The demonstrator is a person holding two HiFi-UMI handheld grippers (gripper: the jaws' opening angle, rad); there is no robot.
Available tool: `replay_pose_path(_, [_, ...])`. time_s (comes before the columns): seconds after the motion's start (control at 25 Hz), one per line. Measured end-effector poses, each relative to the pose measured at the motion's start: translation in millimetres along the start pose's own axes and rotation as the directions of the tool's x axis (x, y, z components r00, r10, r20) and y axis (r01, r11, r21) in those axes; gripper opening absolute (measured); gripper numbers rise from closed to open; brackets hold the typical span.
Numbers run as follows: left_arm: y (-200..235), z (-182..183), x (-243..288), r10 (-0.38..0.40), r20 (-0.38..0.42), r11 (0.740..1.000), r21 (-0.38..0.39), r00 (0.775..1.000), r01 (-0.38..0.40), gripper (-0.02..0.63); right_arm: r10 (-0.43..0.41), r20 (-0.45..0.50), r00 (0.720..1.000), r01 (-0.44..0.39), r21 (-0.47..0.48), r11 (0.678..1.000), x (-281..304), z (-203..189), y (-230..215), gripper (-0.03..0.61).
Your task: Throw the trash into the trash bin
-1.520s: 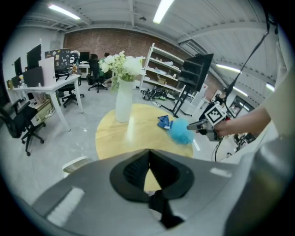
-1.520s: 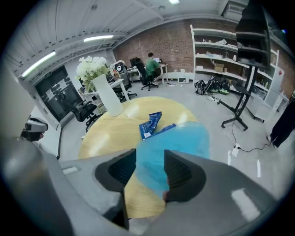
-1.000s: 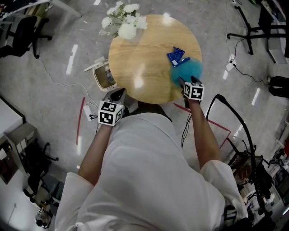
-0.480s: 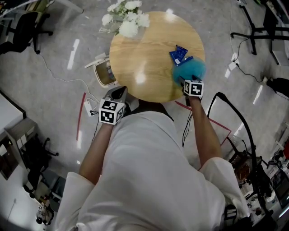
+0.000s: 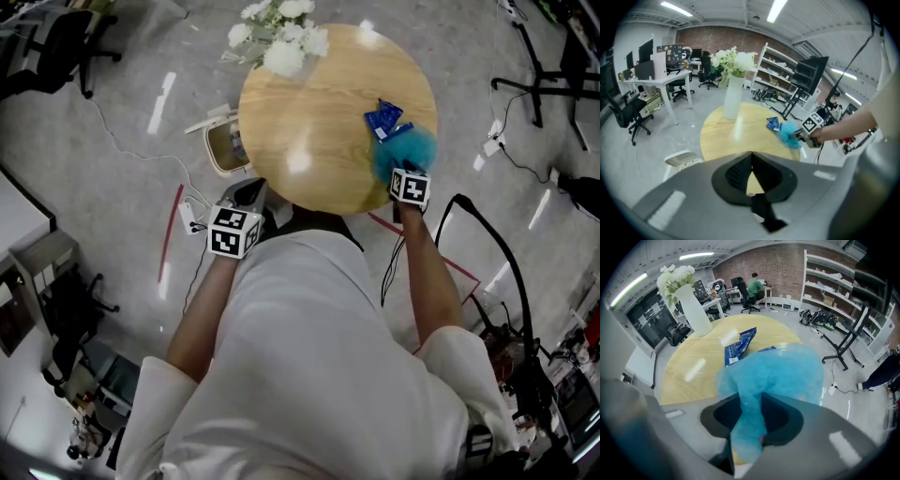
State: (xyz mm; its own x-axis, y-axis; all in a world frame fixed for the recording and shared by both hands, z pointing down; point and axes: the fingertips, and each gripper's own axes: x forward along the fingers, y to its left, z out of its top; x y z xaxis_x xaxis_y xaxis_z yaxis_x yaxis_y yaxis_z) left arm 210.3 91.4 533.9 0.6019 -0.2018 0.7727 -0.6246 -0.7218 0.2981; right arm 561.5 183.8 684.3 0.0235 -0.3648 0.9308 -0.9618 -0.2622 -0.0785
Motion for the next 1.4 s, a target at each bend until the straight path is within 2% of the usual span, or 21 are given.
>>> replay_pose_path(0.16, [3.9, -7.4, -6.2, 0.009, -0.002, 1.000, -0.005, 1.000, -0.009, 0.003, -0.029, 0.028, 0.999, 0.028, 0.005, 1.000, -7.8, 6.0, -0.9, 0.019])
replay_pose_path(0.2, [3.7, -8.1, -6.4, 0.009, -0.001, 1.000, -0.006, 1.000, -0.009, 0.003, -0.024, 0.032, 0.999, 0.023, 0.007, 1.000, -9.2, 6.3, -0.5, 0.011])
replay_pose_path(0.64, [8.2, 0.4, -11.7, 0.000, 0.042, 1.000, -0.008, 0.999, 0.001, 0.003, 0.027, 0.059, 0.998, -0.027, -0.004, 1.000, -23.0, 9.5, 19.0, 0.006])
replay_pose_path(1.12, [30.7, -11.5, -42.9, 0.013, 0.086, 1.000, -0.013, 0.996, -0.012, 0.004, 0.014, 0.149, 0.989, -0.012, -0.014, 1.000, -51.6, 23.9, 45.4, 0.006])
replay_pose_path(1.4, [43.4, -17.2, -65.5, 0.024, 0.105, 1.000, -0.021, 0.994, -0.021, 0.003, 0.010, 0.165, 0.986, -0.009, -0.005, 1.000, -66.0, 26.7, 62.6, 0.006])
